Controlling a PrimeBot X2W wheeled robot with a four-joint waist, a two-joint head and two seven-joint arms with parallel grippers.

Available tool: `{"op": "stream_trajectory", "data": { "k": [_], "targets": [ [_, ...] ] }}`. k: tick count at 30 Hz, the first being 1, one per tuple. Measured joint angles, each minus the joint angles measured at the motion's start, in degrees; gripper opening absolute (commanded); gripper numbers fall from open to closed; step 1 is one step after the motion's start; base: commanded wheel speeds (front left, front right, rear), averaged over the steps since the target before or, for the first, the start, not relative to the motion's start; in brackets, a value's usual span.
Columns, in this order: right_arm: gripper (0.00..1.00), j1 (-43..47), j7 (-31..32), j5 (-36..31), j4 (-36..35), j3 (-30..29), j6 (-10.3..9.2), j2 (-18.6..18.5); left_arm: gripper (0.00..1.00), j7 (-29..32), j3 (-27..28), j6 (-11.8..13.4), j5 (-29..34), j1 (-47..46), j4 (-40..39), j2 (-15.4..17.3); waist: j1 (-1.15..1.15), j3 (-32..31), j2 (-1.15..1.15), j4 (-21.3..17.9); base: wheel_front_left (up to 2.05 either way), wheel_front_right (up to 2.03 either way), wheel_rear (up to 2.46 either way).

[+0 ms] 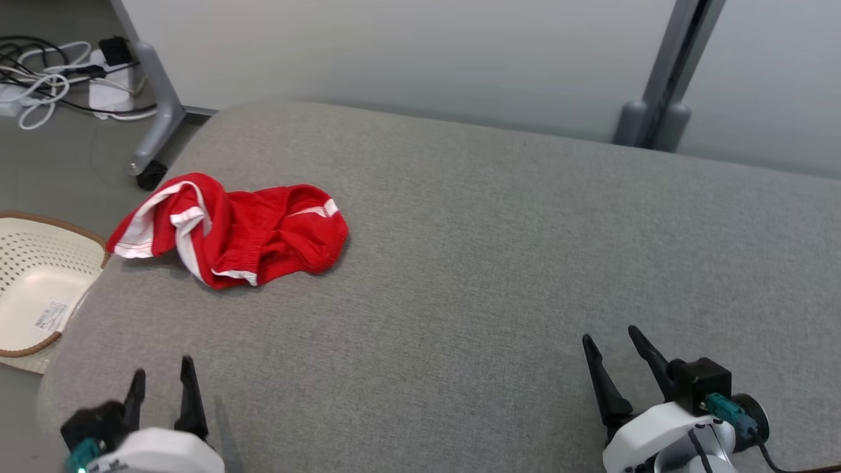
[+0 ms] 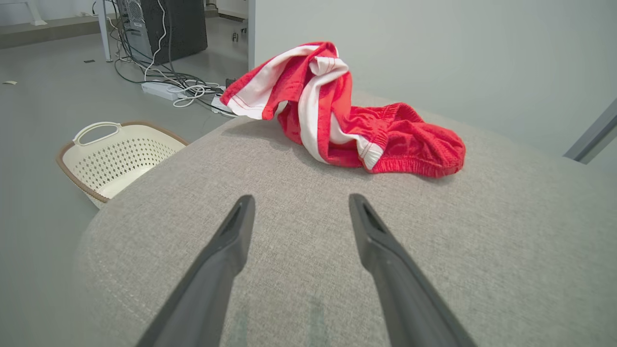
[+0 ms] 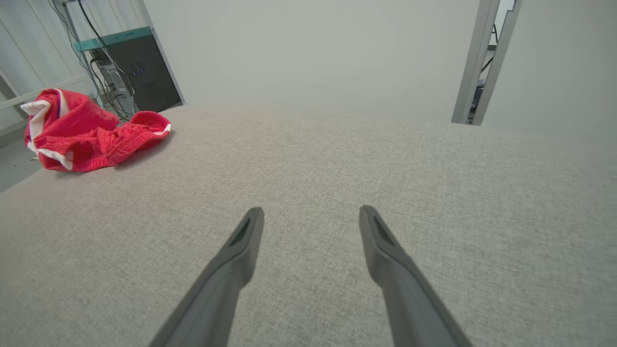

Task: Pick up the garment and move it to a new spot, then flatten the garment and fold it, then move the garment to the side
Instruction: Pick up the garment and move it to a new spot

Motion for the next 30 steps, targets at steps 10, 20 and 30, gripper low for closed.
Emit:
{"op": "stream_trajectory", "data": {
  "k": [10, 20, 30],
  "targets": [
    [1.00, -3.4, 0.0, -1.6, -1.0, 0.4, 0.01, -0.6, 1.00, 0.0, 3.0, -2.8, 0.3, -14.8, 8.5, 2.6, 0.00, 6.4, 0.00, -4.0, 0.00, 0.00, 0.00],
    [1.00, -7.6, 0.0, -1.1, -1.9, 2.3, 0.01, -2.2, 1.00, 0.0, 4.1, -0.3, 1.2, -29.0, 23.7, 7.9, 0.00, 12.9, 0.00, -9.0, 0.00, 0.00, 0.00],
    [1.00, -9.4, 0.0, 0.3, -1.6, 2.1, 0.00, -2.4, 0.00, 3.3, 4.7, 3.5, 1.1, -35.1, 36.2, 12.5, 0.00, 15.1, 0.00, -13.8, 0.00, 0.00, 0.00]
  ]
}}
